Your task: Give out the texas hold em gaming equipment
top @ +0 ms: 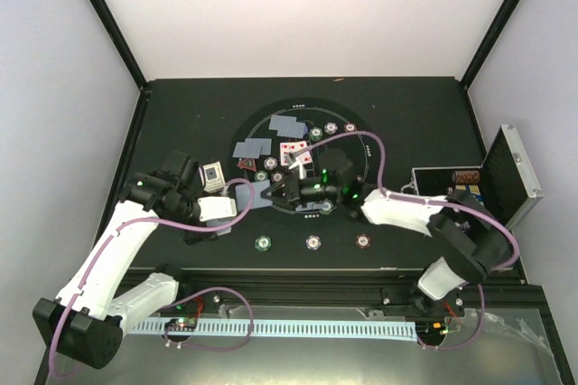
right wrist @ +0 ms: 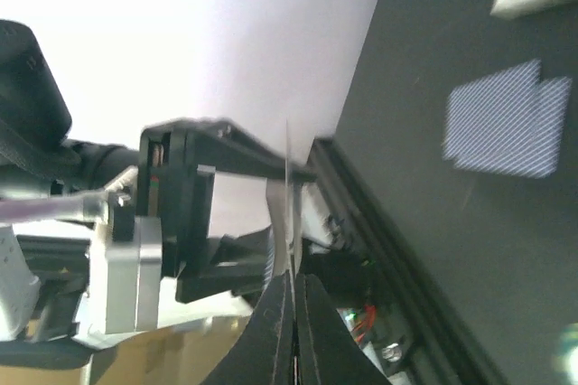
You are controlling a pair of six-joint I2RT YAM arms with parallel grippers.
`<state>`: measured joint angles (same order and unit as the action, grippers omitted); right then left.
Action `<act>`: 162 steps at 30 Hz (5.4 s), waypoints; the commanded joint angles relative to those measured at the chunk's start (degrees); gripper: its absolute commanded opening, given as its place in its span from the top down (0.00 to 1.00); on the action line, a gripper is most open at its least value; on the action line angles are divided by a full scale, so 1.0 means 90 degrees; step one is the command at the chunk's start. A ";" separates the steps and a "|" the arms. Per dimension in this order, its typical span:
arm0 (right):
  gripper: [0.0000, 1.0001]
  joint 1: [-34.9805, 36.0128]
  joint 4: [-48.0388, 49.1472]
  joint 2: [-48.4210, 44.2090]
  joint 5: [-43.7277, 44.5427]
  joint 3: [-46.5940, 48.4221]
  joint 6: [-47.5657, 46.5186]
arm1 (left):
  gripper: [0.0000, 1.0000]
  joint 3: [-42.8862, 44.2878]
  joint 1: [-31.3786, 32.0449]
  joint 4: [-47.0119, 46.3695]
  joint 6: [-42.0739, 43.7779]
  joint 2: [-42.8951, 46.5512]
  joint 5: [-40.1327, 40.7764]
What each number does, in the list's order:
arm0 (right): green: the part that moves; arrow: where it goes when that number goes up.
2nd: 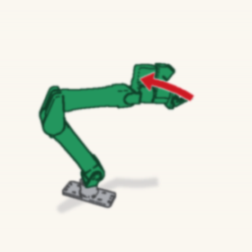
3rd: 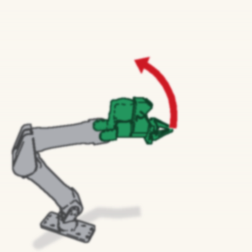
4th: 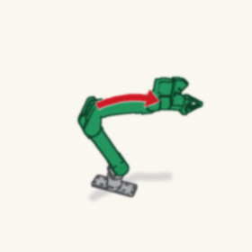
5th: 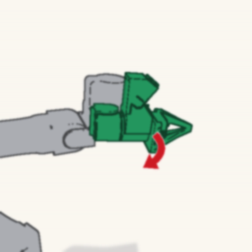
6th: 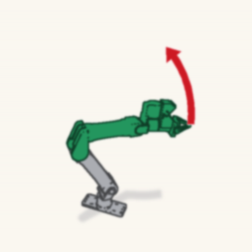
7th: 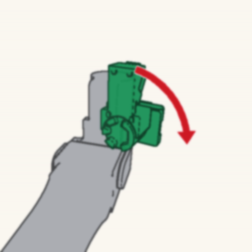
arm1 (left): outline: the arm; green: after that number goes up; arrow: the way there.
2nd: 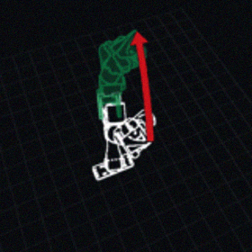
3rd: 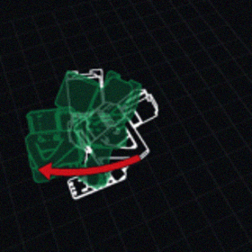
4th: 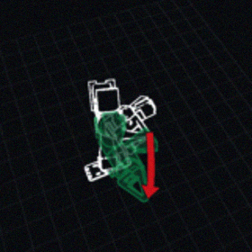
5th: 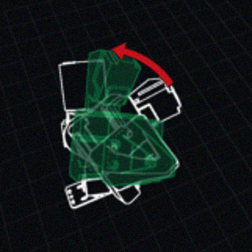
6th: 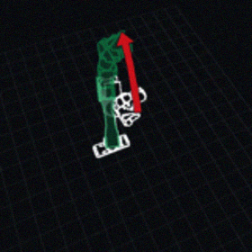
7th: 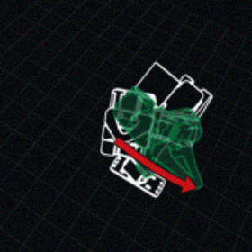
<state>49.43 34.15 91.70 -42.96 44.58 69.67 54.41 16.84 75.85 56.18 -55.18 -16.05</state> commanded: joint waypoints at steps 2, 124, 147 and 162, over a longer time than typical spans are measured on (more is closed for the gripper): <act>0.99 -0.1000 -0.3419 -0.0689 -0.0044 0.0802 -0.2549 | 0.98 0.0196 -0.0016 0.0087 0.0086 0.0063 -0.0019; 0.24 0.1176 -0.1264 0.0804 0.1016 0.1245 -0.0885 | 0.99 0.0410 -0.0018 0.0311 0.0094 0.0030 -0.0104; 0.31 0.1197 -0.0356 0.0776 0.0710 0.1202 -0.0123 | 0.98 0.0525 -0.0018 0.0350 0.0086 -0.0013 -0.0159; 0.40 0.1372 0.0717 0.1972 0.0458 0.1885 0.0650 | 0.98 0.0502 -0.0016 0.0331 0.0095 -0.0002 -0.0177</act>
<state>61.19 35.40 107.33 -37.67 58.59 73.01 56.95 16.58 78.56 56.60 -55.24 -15.92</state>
